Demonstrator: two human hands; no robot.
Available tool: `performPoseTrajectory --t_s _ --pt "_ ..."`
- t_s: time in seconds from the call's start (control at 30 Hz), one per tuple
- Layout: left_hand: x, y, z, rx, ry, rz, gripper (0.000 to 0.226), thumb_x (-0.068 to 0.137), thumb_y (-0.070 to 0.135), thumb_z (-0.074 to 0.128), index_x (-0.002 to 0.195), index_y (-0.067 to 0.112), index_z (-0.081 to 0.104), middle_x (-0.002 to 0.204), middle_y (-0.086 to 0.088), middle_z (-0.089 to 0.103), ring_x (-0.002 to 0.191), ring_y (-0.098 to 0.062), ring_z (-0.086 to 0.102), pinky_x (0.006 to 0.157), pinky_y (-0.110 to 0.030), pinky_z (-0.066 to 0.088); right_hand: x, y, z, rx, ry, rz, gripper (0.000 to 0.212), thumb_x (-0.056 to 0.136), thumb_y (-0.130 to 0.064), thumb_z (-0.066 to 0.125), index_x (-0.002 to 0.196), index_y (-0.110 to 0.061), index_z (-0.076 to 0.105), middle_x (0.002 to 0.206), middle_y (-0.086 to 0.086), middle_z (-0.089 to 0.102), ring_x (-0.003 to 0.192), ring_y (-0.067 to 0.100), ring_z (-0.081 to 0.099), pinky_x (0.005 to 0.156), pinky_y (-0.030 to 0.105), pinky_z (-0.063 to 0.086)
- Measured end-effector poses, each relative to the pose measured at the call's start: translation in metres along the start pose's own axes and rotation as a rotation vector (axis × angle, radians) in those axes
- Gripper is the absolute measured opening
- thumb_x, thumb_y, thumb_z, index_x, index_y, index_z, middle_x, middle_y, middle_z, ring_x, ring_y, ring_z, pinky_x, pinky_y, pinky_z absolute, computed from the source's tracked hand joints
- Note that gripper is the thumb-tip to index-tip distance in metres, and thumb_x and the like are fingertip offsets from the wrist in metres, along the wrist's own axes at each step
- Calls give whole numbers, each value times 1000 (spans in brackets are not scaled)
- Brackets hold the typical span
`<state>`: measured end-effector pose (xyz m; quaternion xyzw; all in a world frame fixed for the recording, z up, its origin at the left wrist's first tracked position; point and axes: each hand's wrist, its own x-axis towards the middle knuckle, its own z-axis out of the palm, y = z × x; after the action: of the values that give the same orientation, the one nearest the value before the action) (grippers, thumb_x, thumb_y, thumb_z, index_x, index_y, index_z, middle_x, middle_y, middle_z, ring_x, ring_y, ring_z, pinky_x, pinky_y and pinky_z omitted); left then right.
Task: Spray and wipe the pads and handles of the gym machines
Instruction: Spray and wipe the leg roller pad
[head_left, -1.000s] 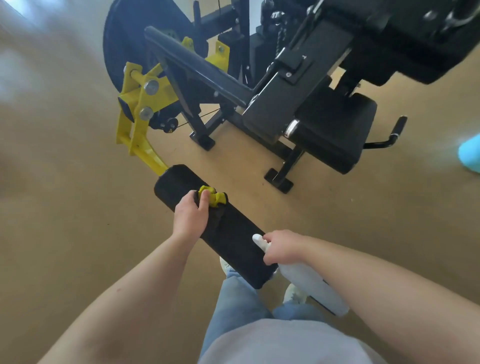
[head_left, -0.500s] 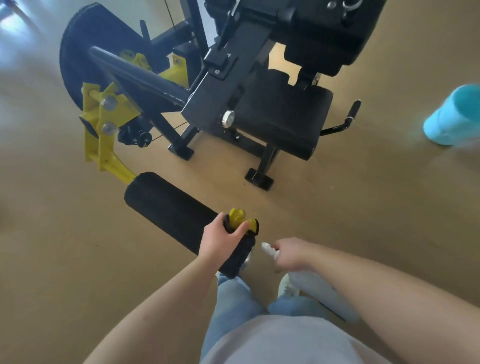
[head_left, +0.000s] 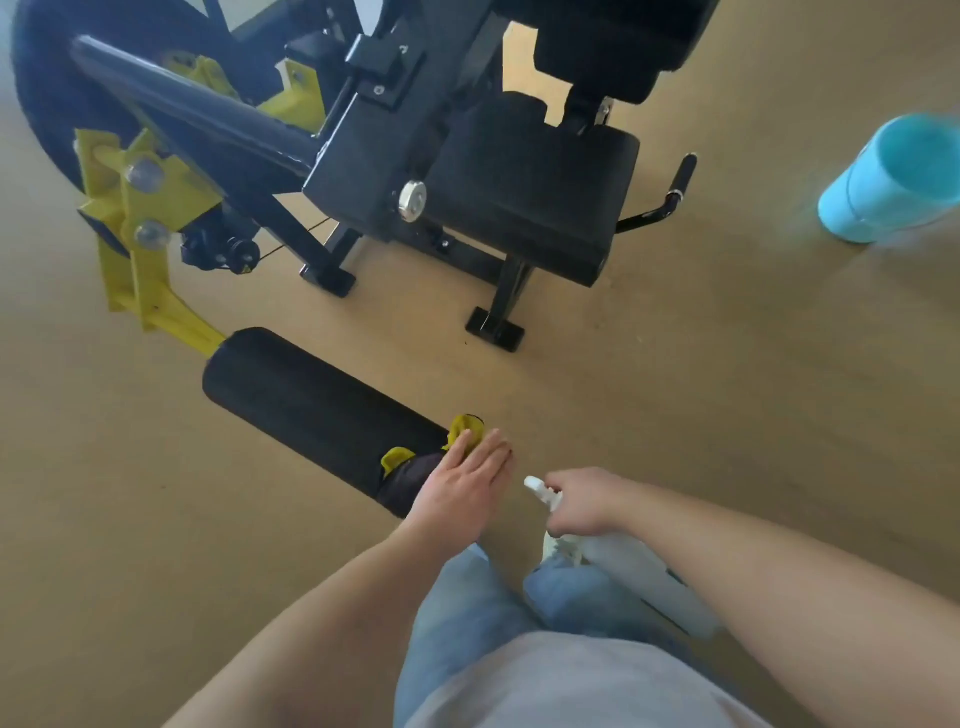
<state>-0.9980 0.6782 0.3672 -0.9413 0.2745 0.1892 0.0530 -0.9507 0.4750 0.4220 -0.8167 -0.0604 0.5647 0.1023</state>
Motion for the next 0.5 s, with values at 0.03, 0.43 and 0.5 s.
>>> performPoseTrajectory --t_s 0.03,0.43,0.5 --pt "0 -1 0 -26 -60 -36 59 100 31 34 155 11 41 157 -7 45 151 -29 33 126 -52 14 2 -4 1 8 5 -5 25 86 -31 68 107 -23 57 95 -4 58 85 19 55 60 29 39" --pt "-11 -24 15 -166 40 -107 40 94 49 44 108 26 73 136 -7 61 121 -30 57 96 -46 33 27 -70 -17 134 16 -30 14 86 -24 66 95 -24 55 85 -5 56 71 14 51 58 29 37" --pt "-13 -32 17 -180 65 -112 38 93 52 46 108 27 72 132 -4 62 116 -27 55 91 -44 35 32 -81 -22 157 22 -16 19 84 -24 67 101 -20 59 87 -3 58 74 16 53 60 30 38"
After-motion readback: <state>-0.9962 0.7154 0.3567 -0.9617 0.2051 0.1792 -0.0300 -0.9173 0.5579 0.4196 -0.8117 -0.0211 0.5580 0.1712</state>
